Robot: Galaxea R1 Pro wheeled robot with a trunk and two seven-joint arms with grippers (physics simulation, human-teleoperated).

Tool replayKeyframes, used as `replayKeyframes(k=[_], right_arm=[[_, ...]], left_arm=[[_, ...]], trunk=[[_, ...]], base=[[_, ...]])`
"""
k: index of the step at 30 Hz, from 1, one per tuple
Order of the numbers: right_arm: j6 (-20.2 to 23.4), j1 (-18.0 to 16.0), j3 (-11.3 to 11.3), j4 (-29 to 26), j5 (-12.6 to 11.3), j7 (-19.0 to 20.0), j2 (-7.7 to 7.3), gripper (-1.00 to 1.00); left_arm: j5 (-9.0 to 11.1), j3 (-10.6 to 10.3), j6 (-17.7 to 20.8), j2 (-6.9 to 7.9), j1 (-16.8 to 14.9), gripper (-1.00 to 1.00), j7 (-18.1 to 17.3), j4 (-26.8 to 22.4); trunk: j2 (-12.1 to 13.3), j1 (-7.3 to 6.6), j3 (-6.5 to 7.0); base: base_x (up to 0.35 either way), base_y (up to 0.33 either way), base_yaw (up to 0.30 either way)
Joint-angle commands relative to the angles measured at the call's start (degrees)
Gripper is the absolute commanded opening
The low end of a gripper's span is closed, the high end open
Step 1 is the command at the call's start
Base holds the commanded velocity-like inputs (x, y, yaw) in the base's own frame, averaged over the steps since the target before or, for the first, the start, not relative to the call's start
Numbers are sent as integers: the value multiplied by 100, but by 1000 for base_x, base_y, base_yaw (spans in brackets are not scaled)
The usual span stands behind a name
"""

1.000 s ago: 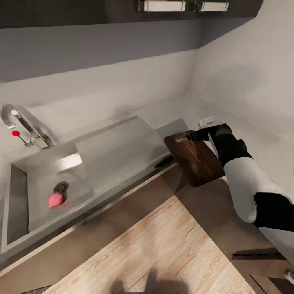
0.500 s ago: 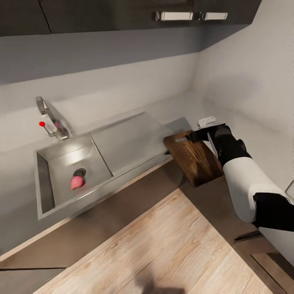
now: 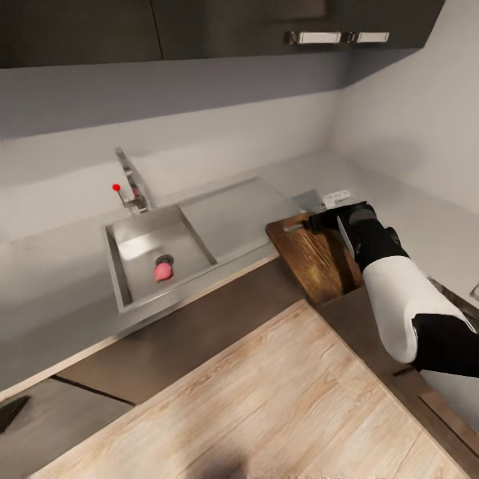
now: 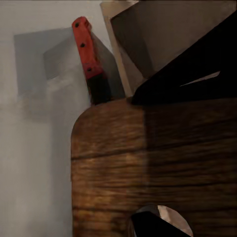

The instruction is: In the kitchen, take the Vidalia onion out of the sink, dice it on the chopping board with the paring knife, put the diced onion into the bowl on the countertop, then place both the paring knife and the chopping board into the sink.

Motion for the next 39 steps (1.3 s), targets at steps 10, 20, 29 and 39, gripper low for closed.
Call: replayKeyframes(k=[10,20,29,39], right_arm=[[21,-4,-16,-8,54,36,4,-100],[21,-4,-16,-1,54,36,2,-100],[21,-4,-16,1,54,36,5,-100],[21,-4,-16,16,54,37,2,-100]], left_arm=[[44,-21,39,4,3,100,7,-20],[45,-21,39,4,3,100,7,-20],[46,-18,39,6,3,100,12,-20],[46,-14,39,4,3,100,13,-20]], trunk=[[-11,0,28],[-11,0,30],[-11,0,30],[-11,0,30]], base=[[-297,192,274],[-264,212,285],[-262,213,286],[-235,197,286]])
